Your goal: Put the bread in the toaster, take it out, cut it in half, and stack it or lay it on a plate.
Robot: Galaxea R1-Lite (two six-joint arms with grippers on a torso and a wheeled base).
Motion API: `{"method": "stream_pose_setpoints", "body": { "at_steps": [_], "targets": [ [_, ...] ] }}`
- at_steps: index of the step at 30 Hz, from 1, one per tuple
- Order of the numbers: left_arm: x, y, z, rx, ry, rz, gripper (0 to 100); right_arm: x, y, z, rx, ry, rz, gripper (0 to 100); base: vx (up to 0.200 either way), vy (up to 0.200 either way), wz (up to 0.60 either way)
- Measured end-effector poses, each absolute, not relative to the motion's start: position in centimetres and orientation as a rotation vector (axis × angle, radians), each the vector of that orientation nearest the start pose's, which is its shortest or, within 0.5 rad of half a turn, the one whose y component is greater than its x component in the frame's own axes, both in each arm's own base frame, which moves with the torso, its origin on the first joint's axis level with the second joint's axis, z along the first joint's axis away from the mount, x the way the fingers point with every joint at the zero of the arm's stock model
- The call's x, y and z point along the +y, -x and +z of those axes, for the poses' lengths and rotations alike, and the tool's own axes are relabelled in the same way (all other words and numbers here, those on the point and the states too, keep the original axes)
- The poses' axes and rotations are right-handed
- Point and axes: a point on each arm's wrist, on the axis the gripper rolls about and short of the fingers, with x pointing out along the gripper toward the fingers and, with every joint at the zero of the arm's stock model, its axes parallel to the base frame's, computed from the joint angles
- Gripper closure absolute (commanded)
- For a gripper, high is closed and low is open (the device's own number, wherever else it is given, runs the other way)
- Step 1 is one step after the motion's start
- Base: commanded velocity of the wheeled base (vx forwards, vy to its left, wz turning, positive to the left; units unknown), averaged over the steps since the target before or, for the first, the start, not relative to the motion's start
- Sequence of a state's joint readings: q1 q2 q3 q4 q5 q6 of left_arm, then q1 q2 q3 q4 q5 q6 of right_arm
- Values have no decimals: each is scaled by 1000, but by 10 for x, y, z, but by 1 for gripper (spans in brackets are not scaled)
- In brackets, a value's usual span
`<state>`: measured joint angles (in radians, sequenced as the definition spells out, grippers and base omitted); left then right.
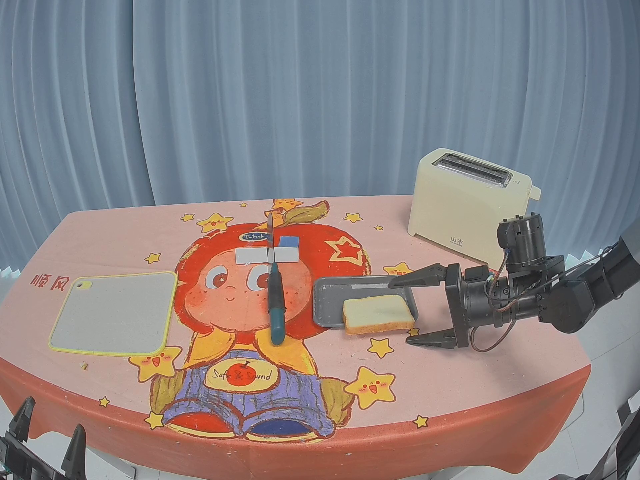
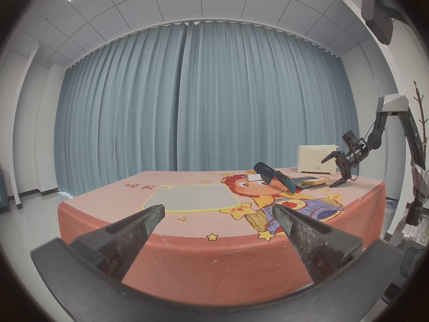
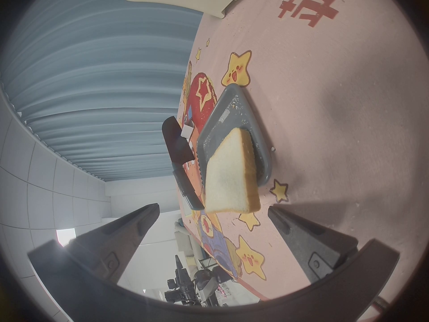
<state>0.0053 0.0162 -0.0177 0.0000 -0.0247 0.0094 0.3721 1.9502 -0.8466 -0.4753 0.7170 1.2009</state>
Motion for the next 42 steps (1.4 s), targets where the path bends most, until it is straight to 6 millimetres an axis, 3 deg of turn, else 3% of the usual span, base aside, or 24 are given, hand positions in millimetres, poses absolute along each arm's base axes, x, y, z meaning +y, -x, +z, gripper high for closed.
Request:
{"method": "stream_pose_setpoints", "body": {
  "at_steps": [22,23,42],
  "targets": [
    [-1,23,81,-2,-9,-19,0,138,-320,94,1212,-1172,517,0,0,0,0],
    [-1,23,81,-2,-9,-19,0,138,-320,94,1212,-1172,515,100,0,0,0],
    [-1,23,81,-2,-9,-19,0,140,-323,76,1233,-1160,449,100,0,0,0]
  ]
}}
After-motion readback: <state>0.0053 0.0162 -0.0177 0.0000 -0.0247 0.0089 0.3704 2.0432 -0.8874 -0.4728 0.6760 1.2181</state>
